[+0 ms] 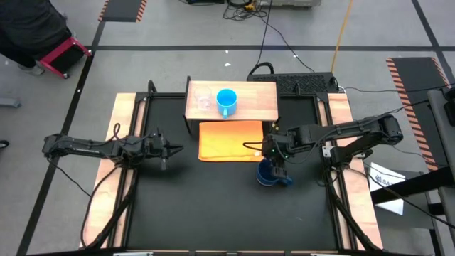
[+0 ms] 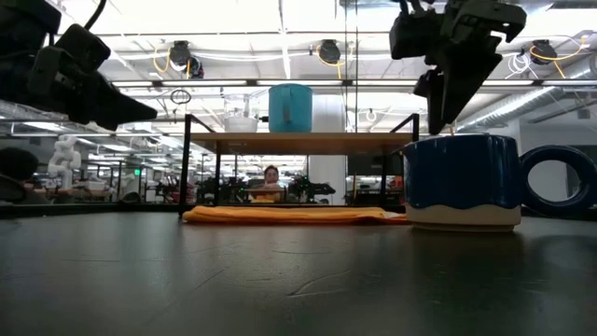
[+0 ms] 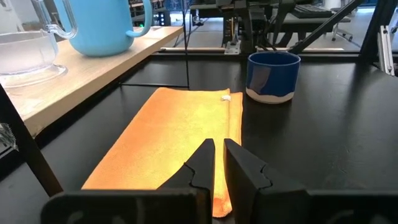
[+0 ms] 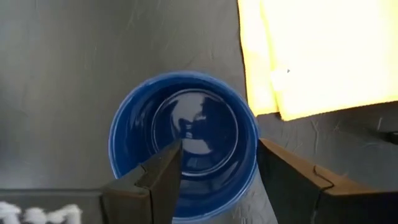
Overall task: Stack small to large cups/mugs on shelf
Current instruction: Put the dark blue mug on the shelf
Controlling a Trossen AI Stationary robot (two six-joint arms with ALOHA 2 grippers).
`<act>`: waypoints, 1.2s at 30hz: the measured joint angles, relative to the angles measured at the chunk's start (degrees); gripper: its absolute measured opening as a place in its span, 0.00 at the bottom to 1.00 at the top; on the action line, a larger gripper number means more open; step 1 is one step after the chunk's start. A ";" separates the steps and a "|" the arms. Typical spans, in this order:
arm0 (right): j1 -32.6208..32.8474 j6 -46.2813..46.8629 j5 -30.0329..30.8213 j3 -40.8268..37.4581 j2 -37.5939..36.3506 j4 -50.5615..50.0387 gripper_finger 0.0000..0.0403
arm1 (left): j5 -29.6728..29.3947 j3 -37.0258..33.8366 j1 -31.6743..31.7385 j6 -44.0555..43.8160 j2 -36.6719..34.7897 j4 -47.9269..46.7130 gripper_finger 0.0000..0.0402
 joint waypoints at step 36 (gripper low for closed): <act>-1.88 -0.49 0.06 -4.44 0.05 2.15 0.49 | 0.04 0.00 0.00 -0.07 0.01 -0.77 0.09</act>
